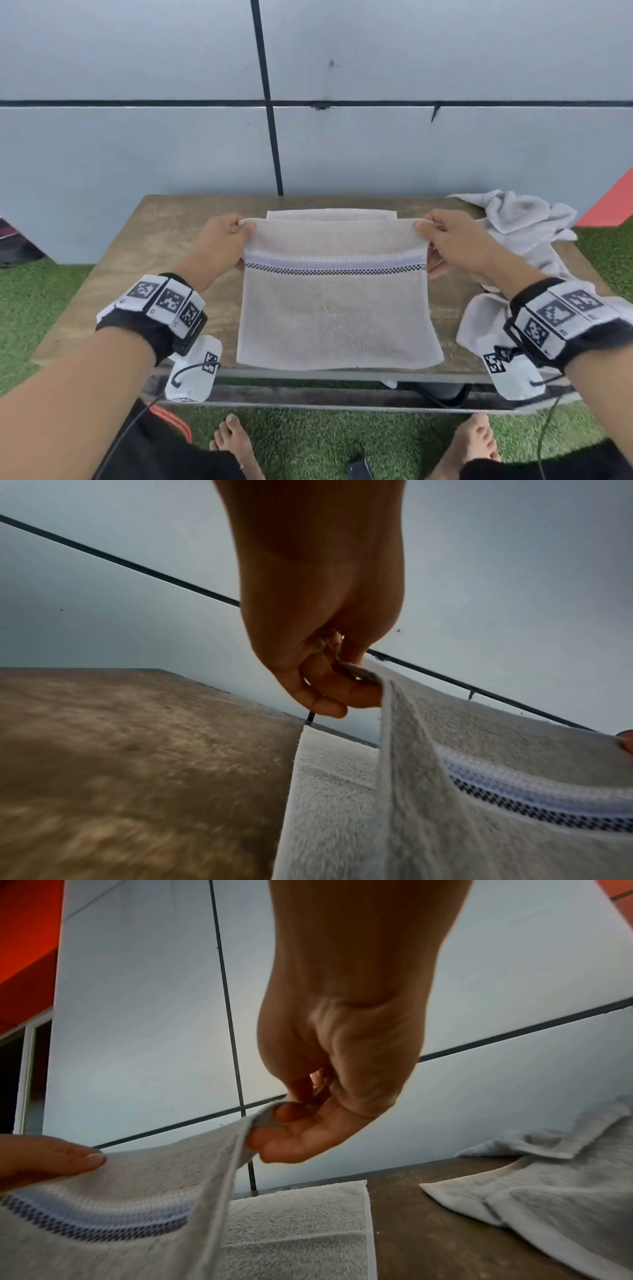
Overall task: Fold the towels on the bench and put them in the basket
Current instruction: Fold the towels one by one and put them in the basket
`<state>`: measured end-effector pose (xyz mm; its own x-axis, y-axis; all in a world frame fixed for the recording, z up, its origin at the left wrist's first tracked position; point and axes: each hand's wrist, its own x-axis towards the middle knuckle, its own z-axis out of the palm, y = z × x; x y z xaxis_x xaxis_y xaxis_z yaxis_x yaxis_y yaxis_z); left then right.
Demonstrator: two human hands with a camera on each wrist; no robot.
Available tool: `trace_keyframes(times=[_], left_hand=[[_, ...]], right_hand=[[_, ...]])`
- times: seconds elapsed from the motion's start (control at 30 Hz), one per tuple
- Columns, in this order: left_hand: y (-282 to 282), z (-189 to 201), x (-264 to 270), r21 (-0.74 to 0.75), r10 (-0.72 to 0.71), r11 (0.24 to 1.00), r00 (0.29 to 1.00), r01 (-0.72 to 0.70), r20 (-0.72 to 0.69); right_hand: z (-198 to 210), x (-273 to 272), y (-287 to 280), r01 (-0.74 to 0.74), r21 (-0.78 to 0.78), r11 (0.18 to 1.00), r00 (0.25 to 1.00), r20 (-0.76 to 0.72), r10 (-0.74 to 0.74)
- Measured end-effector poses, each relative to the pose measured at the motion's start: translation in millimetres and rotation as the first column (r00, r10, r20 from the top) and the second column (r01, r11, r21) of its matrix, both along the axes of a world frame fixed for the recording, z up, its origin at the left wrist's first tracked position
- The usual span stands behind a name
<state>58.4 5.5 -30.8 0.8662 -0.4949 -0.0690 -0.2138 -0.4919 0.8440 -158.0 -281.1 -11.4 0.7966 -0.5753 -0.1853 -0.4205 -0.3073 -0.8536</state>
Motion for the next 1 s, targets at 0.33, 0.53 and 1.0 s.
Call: trace_keyframes(times=[0.33, 0.53, 1.0], left_hand=[[-82.9, -35.0, 98.1, 0.173, 0.085, 0.977, 0.973, -0.124, 0.217], [-98.6, -59.3, 121.3, 0.347, -0.026, 0.935, 0.961, -0.073, 0.274], [-87.8, -48.6, 97.7, 0.344, -0.179, 0.936, 0.941, 0.073, 0.288]], right_hand=[[-36.4, 112.6, -79.4, 0.048, -0.423, 0.905, 0.993, -0.077, -0.089], [-76.4, 136.7, -97.9, -0.093, -0.541, 0.836, 0.967, -0.248, -0.052], [-63.8, 119.8, -75.3, -0.08, -0.384, 0.92, 0.994, -0.094, 0.047]])
